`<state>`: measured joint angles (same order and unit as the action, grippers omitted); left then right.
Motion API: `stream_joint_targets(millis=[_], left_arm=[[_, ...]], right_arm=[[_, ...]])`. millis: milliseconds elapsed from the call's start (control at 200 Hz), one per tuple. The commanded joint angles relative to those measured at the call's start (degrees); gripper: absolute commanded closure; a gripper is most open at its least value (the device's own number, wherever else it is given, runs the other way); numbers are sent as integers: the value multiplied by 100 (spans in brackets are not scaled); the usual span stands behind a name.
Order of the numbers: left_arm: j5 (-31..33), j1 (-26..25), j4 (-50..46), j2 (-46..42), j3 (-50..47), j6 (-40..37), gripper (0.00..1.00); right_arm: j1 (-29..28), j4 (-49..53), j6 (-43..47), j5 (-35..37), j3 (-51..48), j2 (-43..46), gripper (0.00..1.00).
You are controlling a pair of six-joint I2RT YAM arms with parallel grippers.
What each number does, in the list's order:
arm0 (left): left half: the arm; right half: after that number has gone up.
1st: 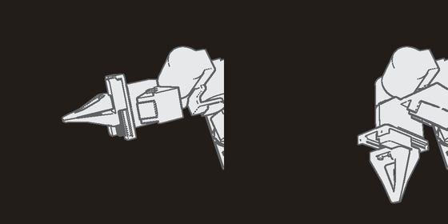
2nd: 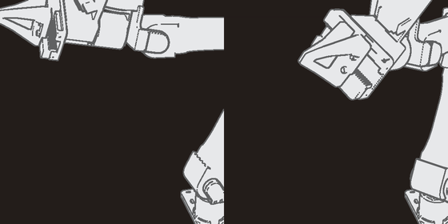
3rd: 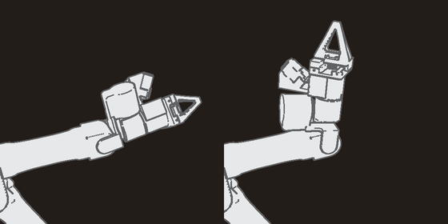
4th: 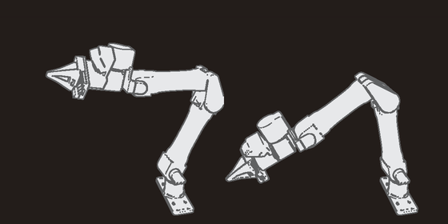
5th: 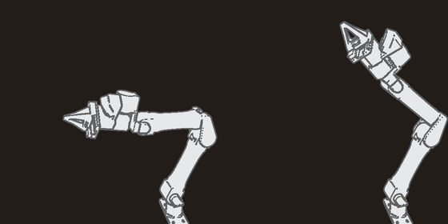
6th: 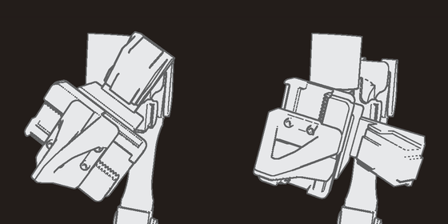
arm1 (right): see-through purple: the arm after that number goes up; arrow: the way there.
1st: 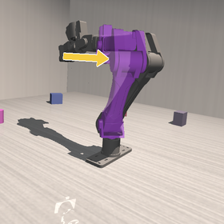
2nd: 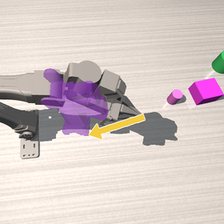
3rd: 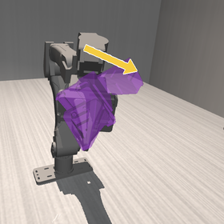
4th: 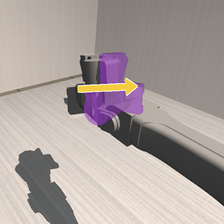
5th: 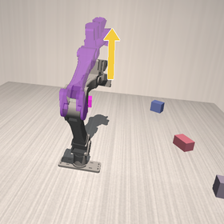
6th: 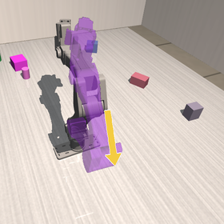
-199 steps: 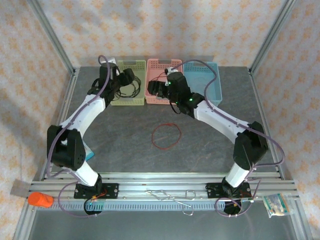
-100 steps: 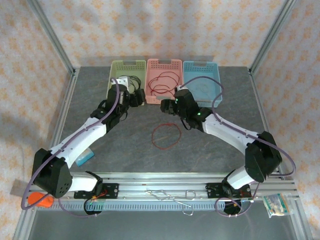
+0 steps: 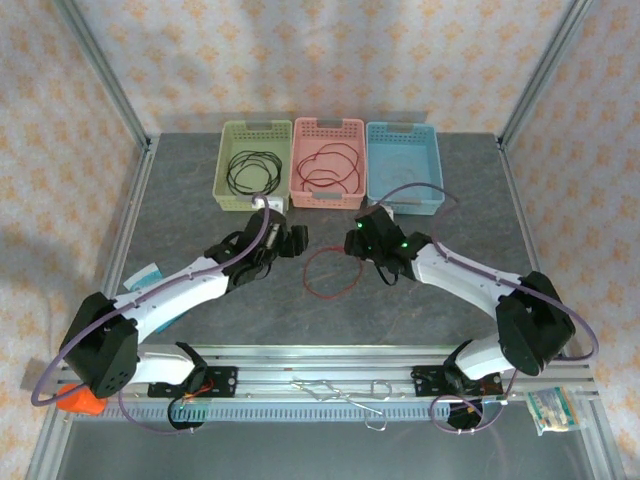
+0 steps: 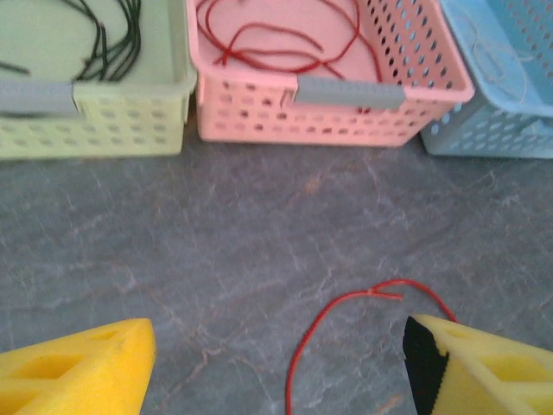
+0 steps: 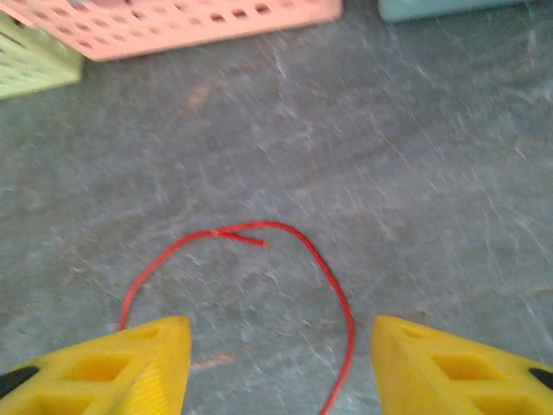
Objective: Untangle the cables
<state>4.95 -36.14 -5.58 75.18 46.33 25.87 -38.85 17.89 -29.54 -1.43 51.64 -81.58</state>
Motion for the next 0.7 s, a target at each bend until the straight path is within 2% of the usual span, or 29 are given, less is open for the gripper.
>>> stream_joint_targets(millis=[0, 140, 340, 571, 696], left_arm=[[-116, -168, -78, 233, -167, 217, 24], [-588, -226, -136, 531, -169, 260, 27], [-891, -244, -158, 908, -152, 288, 34], [-873, -358, -364, 1330, 113, 190, 36], [-912, -376, -330, 1427, 151, 199, 36]], right_arm=[[-17, 413, -318, 162, -160, 123, 46], [-17, 285, -395, 308, -371, 316, 48], [-17, -71, -342, 145, -659, 476, 49], [-17, 229, -267, 81, -508, 203, 50], [-27, 372, -364, 114, -427, -17, 54]])
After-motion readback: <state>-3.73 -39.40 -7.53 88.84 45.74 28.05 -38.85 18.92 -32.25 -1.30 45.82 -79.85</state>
